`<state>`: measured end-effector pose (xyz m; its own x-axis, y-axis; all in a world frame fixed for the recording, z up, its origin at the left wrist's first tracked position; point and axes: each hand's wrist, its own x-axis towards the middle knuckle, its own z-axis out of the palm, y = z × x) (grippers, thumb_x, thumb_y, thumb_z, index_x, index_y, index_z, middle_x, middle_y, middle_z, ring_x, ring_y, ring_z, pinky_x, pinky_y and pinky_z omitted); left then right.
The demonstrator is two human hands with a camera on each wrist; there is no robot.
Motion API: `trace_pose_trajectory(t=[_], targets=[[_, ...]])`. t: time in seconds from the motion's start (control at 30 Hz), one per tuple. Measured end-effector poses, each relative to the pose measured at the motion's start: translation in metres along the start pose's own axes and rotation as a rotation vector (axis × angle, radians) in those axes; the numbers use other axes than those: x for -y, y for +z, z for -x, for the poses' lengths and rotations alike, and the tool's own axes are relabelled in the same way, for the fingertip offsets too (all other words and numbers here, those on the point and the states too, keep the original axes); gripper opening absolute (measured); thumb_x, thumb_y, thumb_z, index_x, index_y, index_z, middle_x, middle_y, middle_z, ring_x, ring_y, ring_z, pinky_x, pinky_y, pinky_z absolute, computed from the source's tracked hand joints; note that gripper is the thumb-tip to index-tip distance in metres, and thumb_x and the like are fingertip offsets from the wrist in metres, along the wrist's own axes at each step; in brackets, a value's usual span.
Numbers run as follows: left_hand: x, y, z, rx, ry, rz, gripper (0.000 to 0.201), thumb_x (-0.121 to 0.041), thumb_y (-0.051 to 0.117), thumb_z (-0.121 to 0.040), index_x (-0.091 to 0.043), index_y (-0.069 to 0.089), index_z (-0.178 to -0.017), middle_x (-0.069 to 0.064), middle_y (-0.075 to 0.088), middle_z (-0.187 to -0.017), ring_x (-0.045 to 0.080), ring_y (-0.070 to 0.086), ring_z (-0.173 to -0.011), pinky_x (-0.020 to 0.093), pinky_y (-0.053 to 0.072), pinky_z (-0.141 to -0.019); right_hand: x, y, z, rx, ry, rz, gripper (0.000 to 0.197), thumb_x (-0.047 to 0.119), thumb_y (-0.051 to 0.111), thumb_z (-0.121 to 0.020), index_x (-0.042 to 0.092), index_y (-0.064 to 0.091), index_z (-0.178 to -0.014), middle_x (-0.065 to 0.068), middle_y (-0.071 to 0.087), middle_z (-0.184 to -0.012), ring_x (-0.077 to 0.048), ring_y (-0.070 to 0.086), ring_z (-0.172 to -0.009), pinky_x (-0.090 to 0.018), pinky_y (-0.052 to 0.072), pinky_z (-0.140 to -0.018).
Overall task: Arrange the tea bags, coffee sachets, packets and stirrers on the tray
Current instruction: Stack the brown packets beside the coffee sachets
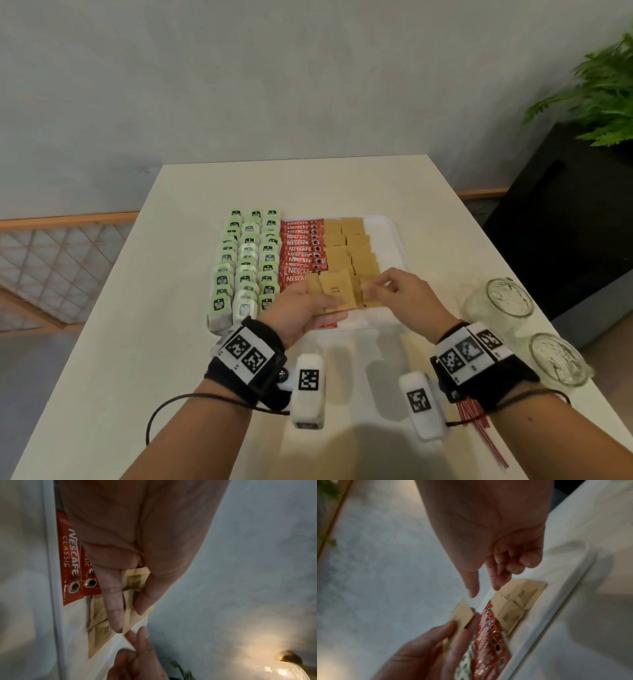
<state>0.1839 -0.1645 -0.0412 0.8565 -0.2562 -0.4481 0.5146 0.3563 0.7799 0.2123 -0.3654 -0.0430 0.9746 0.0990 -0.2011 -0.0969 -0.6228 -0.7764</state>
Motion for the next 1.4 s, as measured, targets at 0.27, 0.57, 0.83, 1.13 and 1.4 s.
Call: trace_pose_trajectory(t=[0.27, 0.57, 0.83, 1.13, 1.4], targets=[[0.006, 0.019, 0.014, 0.089, 0.066, -0.369, 0.035, -0.005, 0.067, -0.089, -0.013, 0.06, -0.122, 0.003, 0.074, -0.1, 0.02, 0.072, -0.081, 0.032, 0.061, -0.077, 0.014, 0.012, 0.021, 0.116, -0.1, -0.293, 0.025, 0.021, 0.075, -0.083, 0.015, 0.054, -0.071, 0.005, 0.06, -0.069, -0.011, 0.055, -0.068, -0.027, 0.048, -0.064], [-0.008, 0.008, 0.028, -0.068, 0.134, -0.329, 0.015, -0.015, 0.062, -0.094, -0.012, 0.064, -0.109, 0.01, 0.074, -0.095, 0.022, 0.072, -0.077, 0.033, 0.062, -0.07, 0.017, -0.013, 0.032, 0.238, -0.128, -0.282, 0.01, 0.007, 0.055, -0.096, 0.01, 0.063, -0.102, -0.002, 0.073, -0.077, -0.018, 0.07, -0.066, -0.028, 0.054, -0.06], [-0.002, 0.022, 0.029, 0.155, 0.038, -0.453, 0.031, -0.002, 0.067, -0.088, -0.016, 0.062, -0.115, 0.01, 0.072, -0.112, 0.026, 0.071, -0.099, 0.034, 0.061, -0.079, 0.029, -0.029, 0.024, 0.258, -0.211, -0.165, 0.046, 0.014, 0.084, -0.073, 0.019, 0.066, -0.115, -0.004, 0.069, -0.071, -0.011, 0.065, -0.07, -0.027, 0.055, -0.076], [-0.002, 0.021, 0.009, -0.015, 0.157, -0.338, 0.033, -0.001, 0.063, -0.091, -0.018, 0.061, -0.119, 0.004, 0.072, -0.111, 0.018, 0.072, -0.093, 0.032, 0.06, -0.077, 0.018, -0.016, 0.009, 0.157, -0.012, -0.35, 0.031, 0.012, 0.079, -0.079, -0.001, 0.068, -0.105, -0.005, 0.068, -0.073, -0.008, 0.061, -0.059, -0.022, 0.053, -0.06], [-0.026, -0.01, -0.007, -0.249, 0.158, -0.243, 0.022, -0.019, 0.051, -0.1, -0.012, 0.063, -0.117, 0.006, 0.075, -0.098, 0.02, 0.071, -0.091, 0.037, 0.059, -0.079, -0.011, 0.001, -0.011, 0.036, 0.086, -0.143, 0.016, 0.016, 0.078, -0.08, 0.015, 0.067, -0.092, -0.005, 0.072, -0.082, -0.015, 0.064, -0.071, -0.026, 0.05, -0.063]])
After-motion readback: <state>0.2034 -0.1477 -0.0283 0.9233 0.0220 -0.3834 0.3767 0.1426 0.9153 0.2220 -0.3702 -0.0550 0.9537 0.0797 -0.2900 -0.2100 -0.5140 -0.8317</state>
